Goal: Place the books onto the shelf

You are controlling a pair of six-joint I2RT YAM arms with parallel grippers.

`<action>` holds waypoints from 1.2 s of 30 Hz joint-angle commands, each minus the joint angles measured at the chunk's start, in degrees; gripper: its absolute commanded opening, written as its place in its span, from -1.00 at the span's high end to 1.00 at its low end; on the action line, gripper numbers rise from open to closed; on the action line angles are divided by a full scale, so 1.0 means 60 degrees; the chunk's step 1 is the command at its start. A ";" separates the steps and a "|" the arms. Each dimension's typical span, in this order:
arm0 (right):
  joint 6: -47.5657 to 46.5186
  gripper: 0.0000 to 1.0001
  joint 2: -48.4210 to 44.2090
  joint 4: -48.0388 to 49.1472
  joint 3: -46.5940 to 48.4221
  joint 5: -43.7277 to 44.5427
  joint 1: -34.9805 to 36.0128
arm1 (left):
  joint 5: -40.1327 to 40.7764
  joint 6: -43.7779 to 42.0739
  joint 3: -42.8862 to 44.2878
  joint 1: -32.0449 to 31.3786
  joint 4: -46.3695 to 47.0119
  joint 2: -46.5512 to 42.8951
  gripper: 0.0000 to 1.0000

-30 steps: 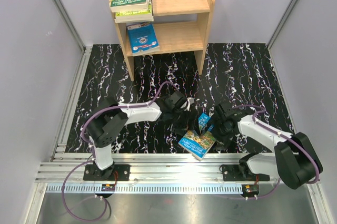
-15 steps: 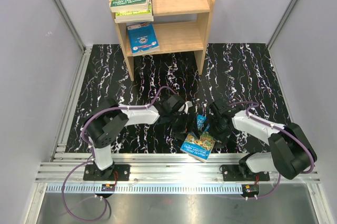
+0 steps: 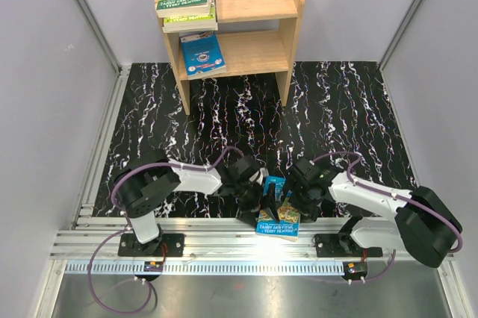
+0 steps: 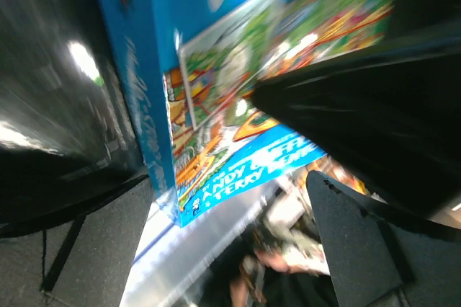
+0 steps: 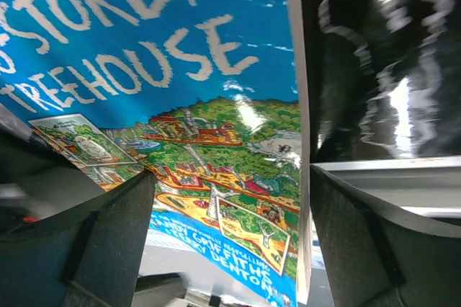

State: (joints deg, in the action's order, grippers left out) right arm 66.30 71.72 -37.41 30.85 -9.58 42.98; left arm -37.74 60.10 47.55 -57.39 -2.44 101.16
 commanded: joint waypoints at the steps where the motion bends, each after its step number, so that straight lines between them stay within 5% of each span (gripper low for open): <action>1: 0.1766 -0.86 0.1069 0.2777 -0.1464 -0.1318 0.1844 | 0.0254 0.1790 0.0059 -0.1656 0.4814 0.0761 -0.98; 6: 0.2176 -0.86 0.1755 0.3977 -0.1773 -0.1449 0.2445 | 0.0357 0.2171 -0.0059 -0.1949 0.5371 0.1039 -0.97; 8: 0.2177 -0.66 0.2341 0.4561 -0.1773 -0.1522 0.2606 | 0.0371 0.2215 -0.0001 -0.2066 0.5387 0.1113 -0.97; 10: 0.2090 -0.32 0.2692 0.4798 -0.1700 -0.1552 0.2695 | 0.0401 0.2216 0.0058 -0.2081 0.5386 0.1127 -0.96; 11: 0.2031 0.16 0.2723 0.4756 -0.1641 -0.1552 0.2695 | 0.0415 0.2201 0.0073 -0.2067 0.5343 0.1084 -0.96; 14: 0.1680 0.83 0.2359 0.3795 -0.1174 -0.1231 0.2709 | 0.0503 0.2070 0.0117 -0.2081 0.5095 0.0909 -0.96; 16: 0.1387 1.00 0.1761 0.2799 -0.0750 -0.0763 0.2724 | 0.0561 0.2055 0.0117 -0.2067 0.4991 0.0791 -0.96; 28: 0.0024 1.00 -0.0467 -0.1160 0.1855 0.1347 0.2709 | 0.1425 0.1470 -0.0937 -0.0852 0.3514 -0.2150 -0.97; 36: -0.0591 1.00 -0.1595 -0.2145 0.4230 0.2037 0.2388 | 0.1530 0.0443 -0.0807 0.1797 0.0774 -0.5681 -0.97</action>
State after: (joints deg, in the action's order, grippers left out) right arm 64.79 65.89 -51.62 49.39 2.48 57.21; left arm -32.03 63.02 39.27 -53.12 1.30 73.47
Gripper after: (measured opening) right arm 0.350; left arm 0.985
